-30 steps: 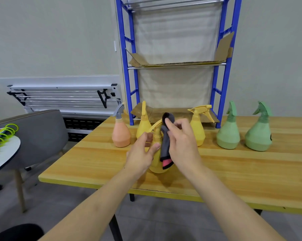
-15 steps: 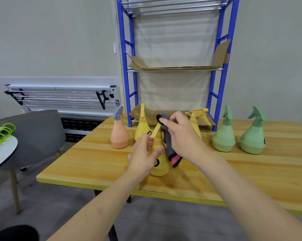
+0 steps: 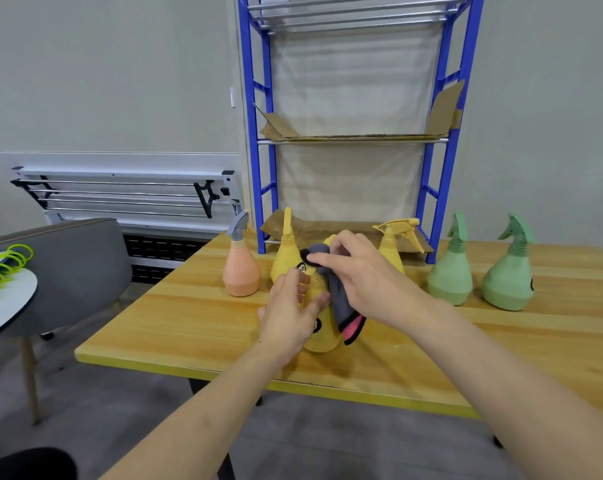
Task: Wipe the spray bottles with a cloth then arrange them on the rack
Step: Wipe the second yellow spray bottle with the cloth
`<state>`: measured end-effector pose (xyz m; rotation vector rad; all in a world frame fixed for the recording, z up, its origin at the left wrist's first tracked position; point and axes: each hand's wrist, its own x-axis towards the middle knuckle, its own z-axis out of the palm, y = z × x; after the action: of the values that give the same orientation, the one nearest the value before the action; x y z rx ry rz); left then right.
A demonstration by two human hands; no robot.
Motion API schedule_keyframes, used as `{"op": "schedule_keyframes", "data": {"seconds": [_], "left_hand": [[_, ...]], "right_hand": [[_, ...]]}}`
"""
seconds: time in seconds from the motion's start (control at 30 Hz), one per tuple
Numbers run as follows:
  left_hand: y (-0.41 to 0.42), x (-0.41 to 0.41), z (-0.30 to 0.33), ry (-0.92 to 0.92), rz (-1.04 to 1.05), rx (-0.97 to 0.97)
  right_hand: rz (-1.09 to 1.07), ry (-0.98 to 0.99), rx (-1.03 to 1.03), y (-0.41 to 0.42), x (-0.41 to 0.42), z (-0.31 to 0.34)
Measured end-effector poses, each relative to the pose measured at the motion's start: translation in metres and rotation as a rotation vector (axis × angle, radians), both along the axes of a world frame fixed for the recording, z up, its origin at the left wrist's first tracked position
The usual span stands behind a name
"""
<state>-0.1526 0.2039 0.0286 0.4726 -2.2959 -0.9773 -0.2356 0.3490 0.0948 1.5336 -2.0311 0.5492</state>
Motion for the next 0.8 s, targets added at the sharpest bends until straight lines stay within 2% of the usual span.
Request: {"op": "schedule_keyframes", "data": {"seconds": [0.2,0.4,0.57,0.8], "left_hand": [[-0.001,0.001,-0.001,-0.011,-0.006,-0.008],[-0.01,0.007,0.0,-0.035,-0.03,-0.025],[-0.015,0.012,-0.004,0.033,-0.077,0.13],[0.009,0.003,0.01,0.033,0.149,0.099]], "right_hand": [[-0.112,-0.208,-0.15,-0.006,-0.022,0.004],[-0.132,-0.365,-0.255,0.006,-0.016,-0.003],[-0.148,-0.444,-0.345,0.02,-0.012,-0.003],[-0.151,-0.513,-0.417,0.03,-0.004,-0.007]]}}
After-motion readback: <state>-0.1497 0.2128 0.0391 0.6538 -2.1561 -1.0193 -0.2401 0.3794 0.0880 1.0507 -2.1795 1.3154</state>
